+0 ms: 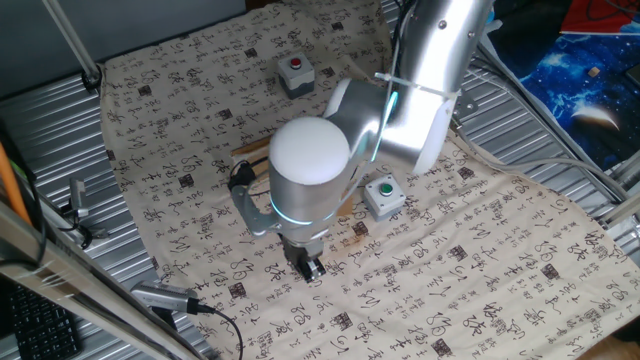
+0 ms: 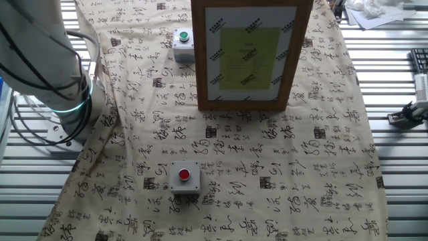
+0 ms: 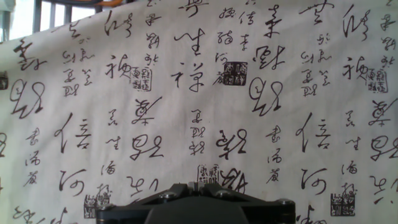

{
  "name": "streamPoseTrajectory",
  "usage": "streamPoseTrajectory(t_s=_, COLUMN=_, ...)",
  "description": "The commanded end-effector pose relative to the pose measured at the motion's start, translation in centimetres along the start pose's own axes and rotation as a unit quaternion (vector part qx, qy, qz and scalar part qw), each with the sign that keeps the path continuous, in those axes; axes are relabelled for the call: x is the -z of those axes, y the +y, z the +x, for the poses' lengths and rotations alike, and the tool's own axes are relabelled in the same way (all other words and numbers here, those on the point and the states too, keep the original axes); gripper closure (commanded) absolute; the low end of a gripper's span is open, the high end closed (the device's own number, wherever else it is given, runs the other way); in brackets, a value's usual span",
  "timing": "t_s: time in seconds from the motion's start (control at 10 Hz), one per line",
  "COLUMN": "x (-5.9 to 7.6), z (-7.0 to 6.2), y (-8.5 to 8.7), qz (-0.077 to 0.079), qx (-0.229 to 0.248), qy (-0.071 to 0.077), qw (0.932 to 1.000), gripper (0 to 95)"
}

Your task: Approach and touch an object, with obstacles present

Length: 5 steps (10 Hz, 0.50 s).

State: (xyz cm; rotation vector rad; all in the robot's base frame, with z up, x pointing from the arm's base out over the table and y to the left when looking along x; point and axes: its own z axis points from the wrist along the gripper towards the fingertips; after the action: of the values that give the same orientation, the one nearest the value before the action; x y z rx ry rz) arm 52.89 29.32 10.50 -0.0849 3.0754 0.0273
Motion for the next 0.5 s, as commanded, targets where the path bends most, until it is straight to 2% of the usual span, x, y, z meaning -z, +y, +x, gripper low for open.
streamPoseTrajectory(t_s=0.1, x=0.5, z=-0.5, y=-0.7, qz=-0.006, qx=0.003, qy=0.005, qw=1.0000, gripper=95.0)
streamPoseTrajectory(t_s=0.5, x=0.6, z=-3.4, y=-1.0, qz=-0.008, qx=0.008, qy=0.011, qw=0.9999, gripper=95.0)
